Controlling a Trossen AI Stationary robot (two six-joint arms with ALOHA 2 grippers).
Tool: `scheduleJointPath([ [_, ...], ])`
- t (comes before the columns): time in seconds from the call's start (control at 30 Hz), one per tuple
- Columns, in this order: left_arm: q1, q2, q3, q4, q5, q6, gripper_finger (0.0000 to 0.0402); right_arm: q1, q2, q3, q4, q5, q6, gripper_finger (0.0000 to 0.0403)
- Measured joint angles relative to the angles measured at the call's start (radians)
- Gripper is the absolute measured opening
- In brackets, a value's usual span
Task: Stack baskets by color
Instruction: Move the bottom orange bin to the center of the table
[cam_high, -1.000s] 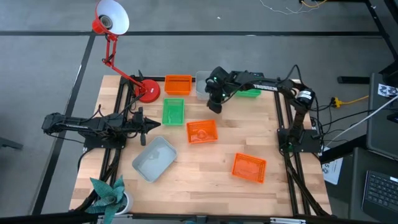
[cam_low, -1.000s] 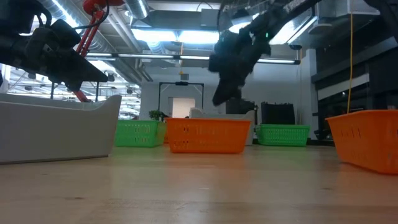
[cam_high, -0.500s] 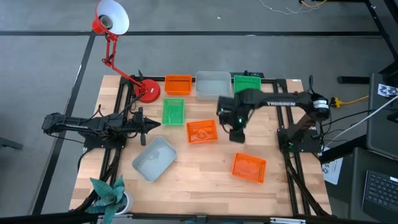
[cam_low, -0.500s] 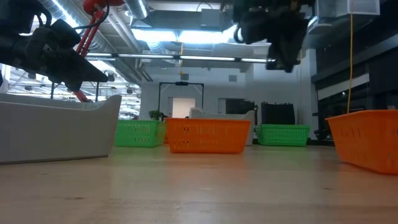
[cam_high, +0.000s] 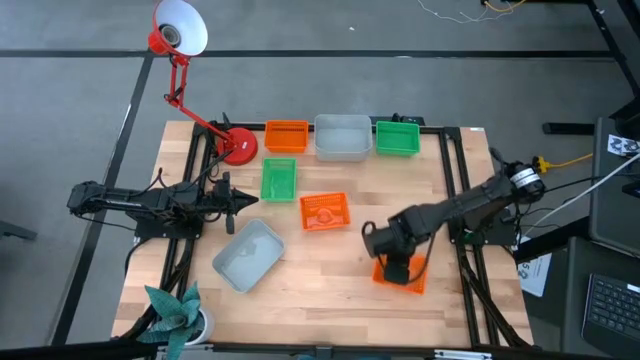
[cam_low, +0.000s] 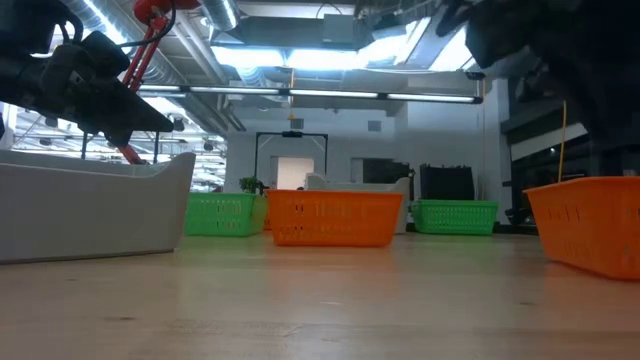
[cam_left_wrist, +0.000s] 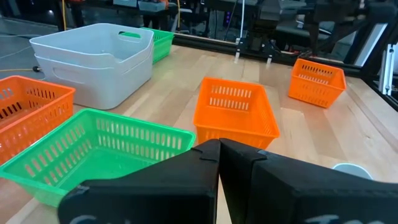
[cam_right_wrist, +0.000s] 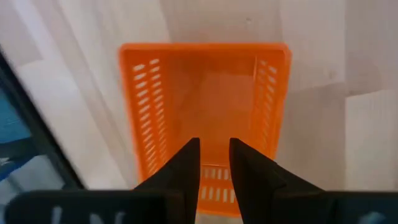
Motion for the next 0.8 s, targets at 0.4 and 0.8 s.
scheduleJointPath([
  [0.4,0.000,0.000,0.000,0.000,0.000,-0.002,0.0000,0.046,0.000,-0.253,0.242,-0.084,0.074,0.0086],
  [0.8,0.000,0.000,0.000,0.001,0.000,-0.002,0.0000,-0.117,0.000,-0.392,0.552,0.275,-0.125,0.0086],
])
